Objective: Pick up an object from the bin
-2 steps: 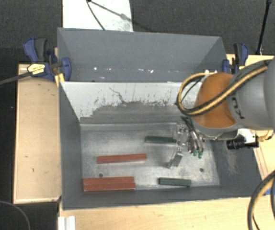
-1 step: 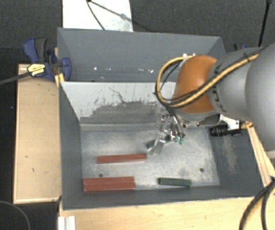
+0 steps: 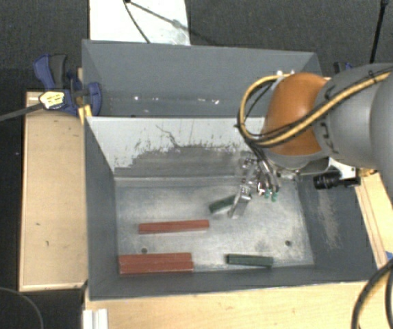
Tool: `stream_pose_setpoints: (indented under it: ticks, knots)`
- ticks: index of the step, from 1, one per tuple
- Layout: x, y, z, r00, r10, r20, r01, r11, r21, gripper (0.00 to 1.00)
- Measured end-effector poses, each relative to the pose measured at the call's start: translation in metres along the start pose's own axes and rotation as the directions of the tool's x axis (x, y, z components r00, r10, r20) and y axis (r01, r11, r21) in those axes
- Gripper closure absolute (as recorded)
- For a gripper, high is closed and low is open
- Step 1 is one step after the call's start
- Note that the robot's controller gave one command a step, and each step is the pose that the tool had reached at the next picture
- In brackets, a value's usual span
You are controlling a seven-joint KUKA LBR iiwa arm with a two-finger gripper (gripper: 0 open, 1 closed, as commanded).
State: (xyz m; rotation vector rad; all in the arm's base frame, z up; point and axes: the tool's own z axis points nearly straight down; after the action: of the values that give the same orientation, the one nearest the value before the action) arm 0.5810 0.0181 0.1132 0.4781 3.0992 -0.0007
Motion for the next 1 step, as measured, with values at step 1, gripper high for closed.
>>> stream_pose_setpoints:
  ticks: [1]
  knots:
    - [0.0197, 0.0103, 0.0438, 0.990, 0.141, -0.008, -0.141, 0.990, 0.002, 0.00]
